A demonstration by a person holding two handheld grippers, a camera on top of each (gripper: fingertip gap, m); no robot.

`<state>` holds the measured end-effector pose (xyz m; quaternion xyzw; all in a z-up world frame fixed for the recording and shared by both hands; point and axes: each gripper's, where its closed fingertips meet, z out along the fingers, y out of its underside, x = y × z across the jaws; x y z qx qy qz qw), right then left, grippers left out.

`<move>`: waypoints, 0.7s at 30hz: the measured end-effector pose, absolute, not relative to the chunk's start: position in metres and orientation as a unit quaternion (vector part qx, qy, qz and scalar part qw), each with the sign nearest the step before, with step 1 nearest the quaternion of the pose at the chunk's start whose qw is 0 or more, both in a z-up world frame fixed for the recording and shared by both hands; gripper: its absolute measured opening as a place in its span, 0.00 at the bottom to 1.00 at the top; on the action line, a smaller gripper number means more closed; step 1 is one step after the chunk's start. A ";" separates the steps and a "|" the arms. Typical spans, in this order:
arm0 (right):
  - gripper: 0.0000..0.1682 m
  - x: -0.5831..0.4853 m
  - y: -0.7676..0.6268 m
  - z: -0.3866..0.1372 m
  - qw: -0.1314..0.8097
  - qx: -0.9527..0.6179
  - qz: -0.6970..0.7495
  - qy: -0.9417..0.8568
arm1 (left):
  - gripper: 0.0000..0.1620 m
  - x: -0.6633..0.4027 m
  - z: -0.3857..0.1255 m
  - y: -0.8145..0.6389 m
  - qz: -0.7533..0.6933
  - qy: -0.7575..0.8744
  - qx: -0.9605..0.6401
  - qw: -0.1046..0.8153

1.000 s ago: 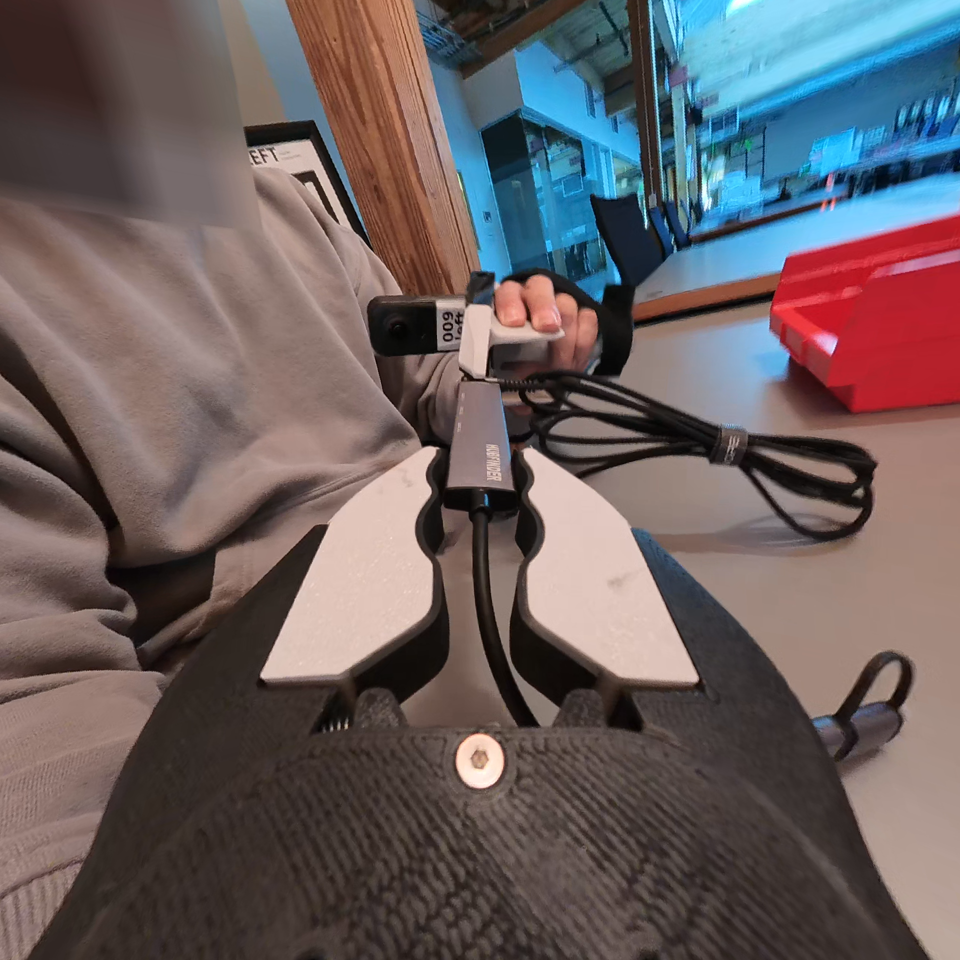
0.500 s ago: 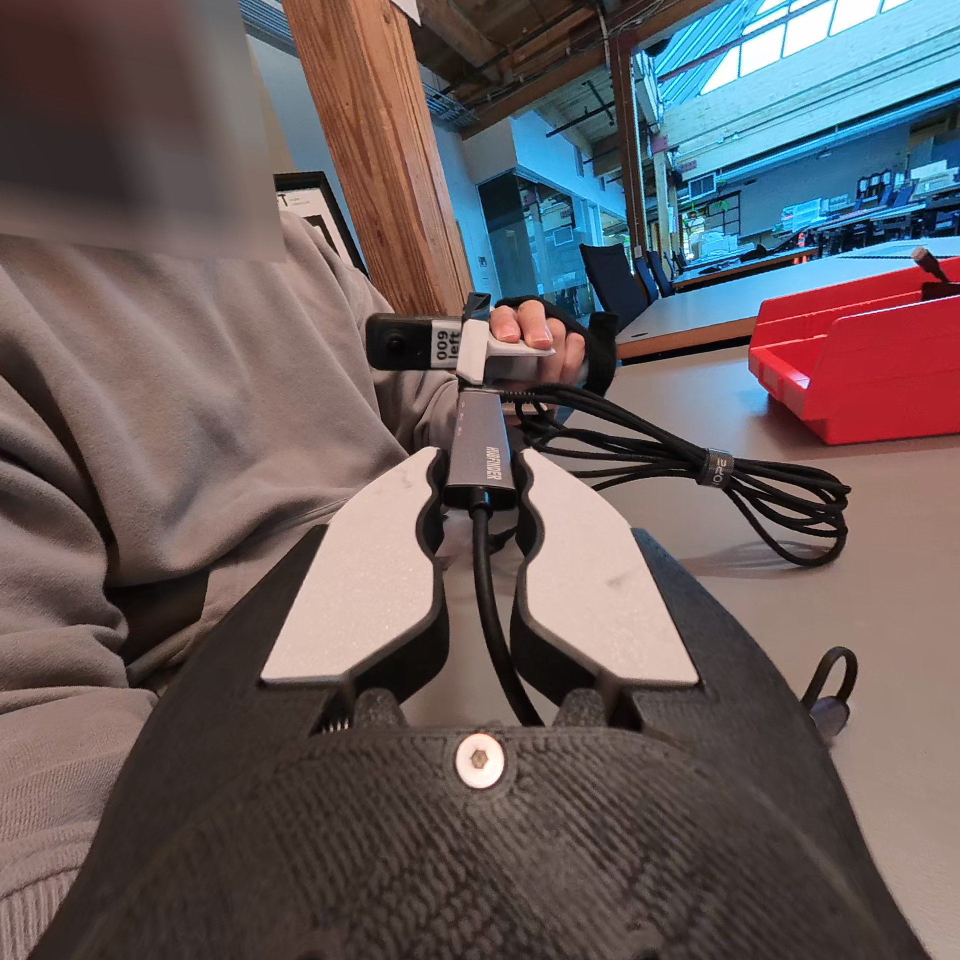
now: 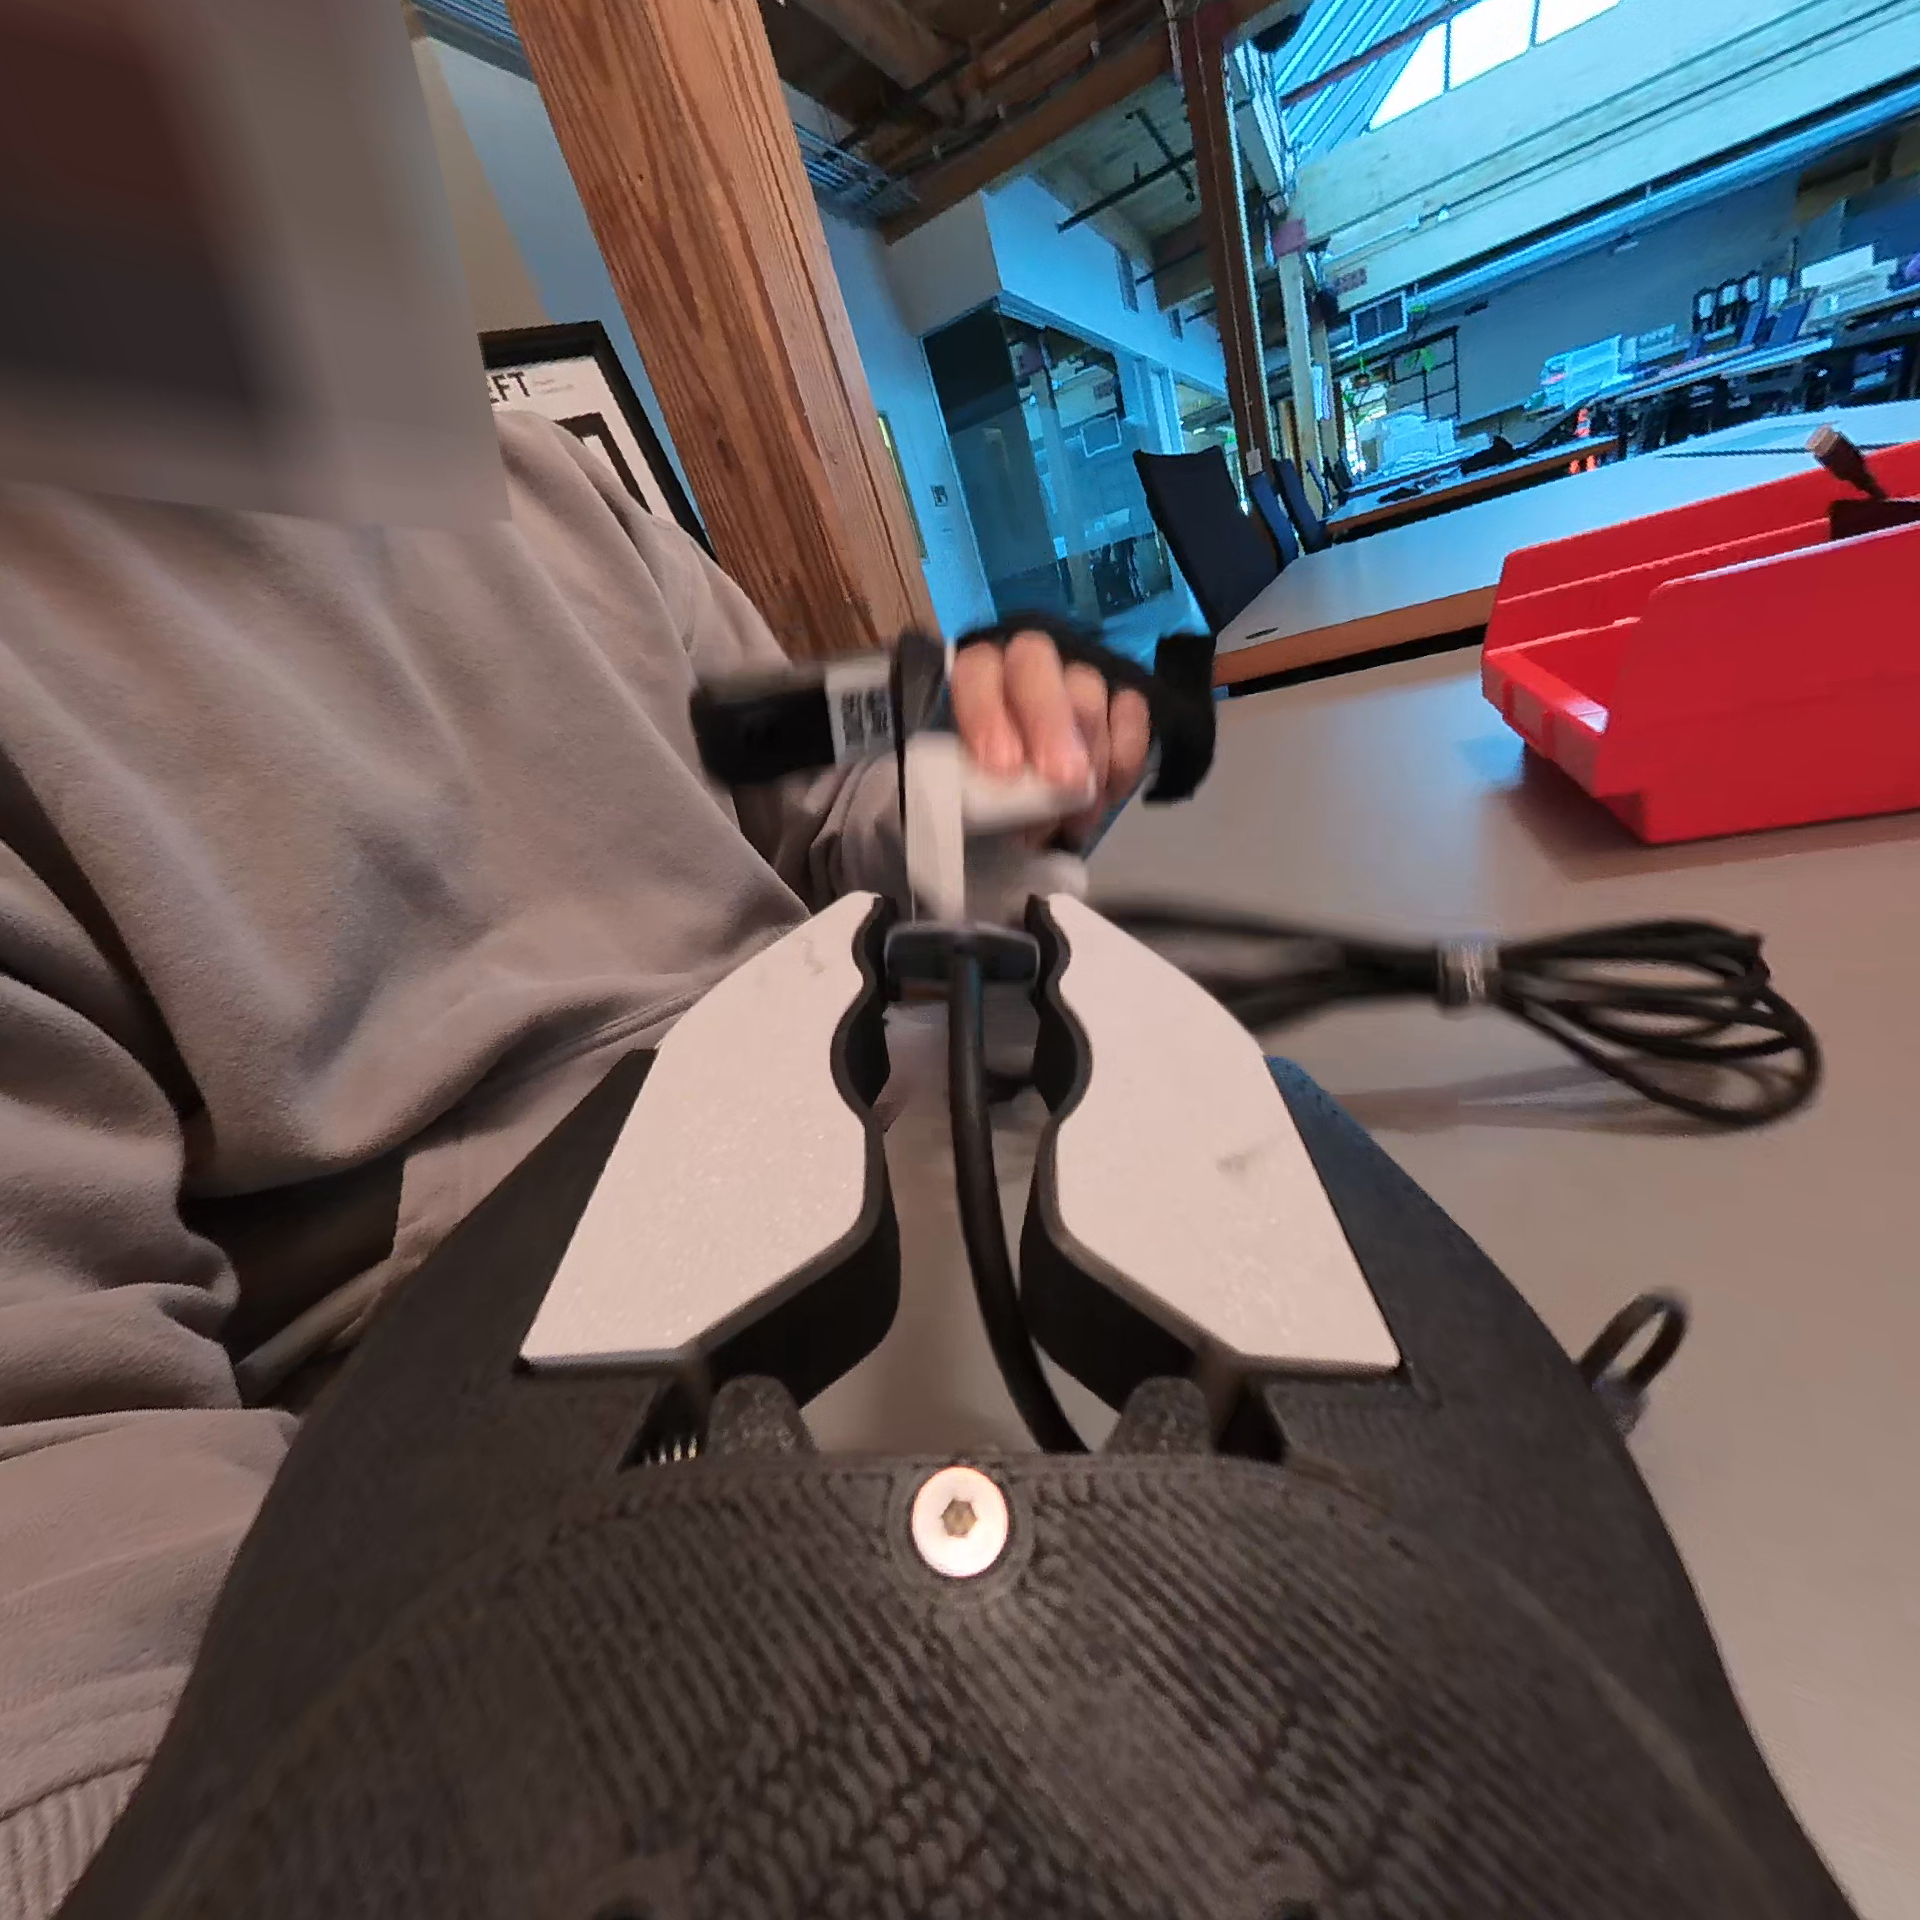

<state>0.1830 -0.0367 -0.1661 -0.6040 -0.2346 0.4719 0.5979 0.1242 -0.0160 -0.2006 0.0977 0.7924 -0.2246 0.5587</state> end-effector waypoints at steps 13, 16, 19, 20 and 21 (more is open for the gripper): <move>0.15 0.200 -0.015 -0.152 0.716 -0.568 0.338 -0.223 | 0.14 0.154 -0.160 0.042 -0.251 0.662 -0.076 0.702; 0.15 0.202 0.002 -0.147 0.744 -0.572 0.280 -0.204 | 0.22 0.161 -0.161 0.065 -0.332 0.650 -0.190 0.657; 0.15 0.207 0.018 -0.141 0.770 -0.576 0.214 -0.173 | 0.29 0.165 -0.158 0.085 -0.475 0.596 -0.338 0.552; 0.15 0.210 0.021 -0.138 0.781 -0.572 0.193 -0.161 | 0.29 0.167 -0.160 0.090 -0.516 0.574 -0.390 0.502; 0.15 0.212 0.024 -0.136 0.790 -0.569 0.174 -0.148 | 0.29 0.169 -0.163 0.095 -0.548 0.551 -0.442 0.449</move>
